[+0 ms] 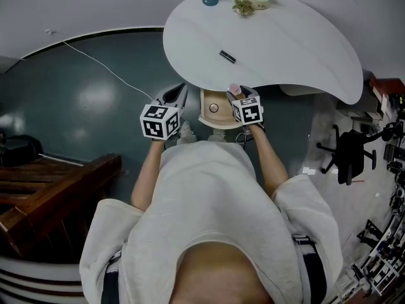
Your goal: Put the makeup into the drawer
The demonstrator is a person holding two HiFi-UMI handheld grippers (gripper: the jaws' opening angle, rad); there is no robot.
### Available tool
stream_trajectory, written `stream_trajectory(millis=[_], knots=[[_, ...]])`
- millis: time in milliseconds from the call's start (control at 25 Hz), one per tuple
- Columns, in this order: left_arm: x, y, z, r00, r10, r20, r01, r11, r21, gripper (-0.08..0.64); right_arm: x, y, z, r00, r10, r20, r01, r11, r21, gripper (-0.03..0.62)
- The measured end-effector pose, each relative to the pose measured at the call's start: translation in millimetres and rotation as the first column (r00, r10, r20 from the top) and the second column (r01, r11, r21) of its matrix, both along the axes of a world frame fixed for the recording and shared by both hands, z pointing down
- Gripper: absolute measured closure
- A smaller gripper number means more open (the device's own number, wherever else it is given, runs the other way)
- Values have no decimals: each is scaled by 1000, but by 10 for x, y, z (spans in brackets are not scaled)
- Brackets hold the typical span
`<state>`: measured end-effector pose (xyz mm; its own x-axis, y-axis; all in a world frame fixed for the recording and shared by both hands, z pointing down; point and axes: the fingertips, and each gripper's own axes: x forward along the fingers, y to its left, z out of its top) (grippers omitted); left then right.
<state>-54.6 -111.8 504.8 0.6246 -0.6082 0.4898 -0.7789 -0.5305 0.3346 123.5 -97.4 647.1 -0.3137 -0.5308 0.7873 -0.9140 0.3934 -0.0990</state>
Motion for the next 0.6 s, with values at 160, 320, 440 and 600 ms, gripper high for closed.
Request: stream_trajectory(millis=[160, 320, 440, 600], knots=[[65, 62, 62, 1000, 23, -1, -23, 1000, -17, 548, -42, 192, -82, 1000, 3, 24, -3, 1000, 13, 365], [115, 82, 107, 999, 34, -4, -34, 999, -29, 548, -113, 339, -88, 998, -53, 17, 52, 999, 11, 365], [124, 102, 154, 999, 32, -4, -32, 998, -45, 548, -211, 443, -9, 988, -154, -18, 154, 988, -7, 365], [89, 165, 236, 1000, 17, -6, -18, 997, -72, 548, -344, 599, 161, 941, -327, -93, 322, 945, -64, 365]])
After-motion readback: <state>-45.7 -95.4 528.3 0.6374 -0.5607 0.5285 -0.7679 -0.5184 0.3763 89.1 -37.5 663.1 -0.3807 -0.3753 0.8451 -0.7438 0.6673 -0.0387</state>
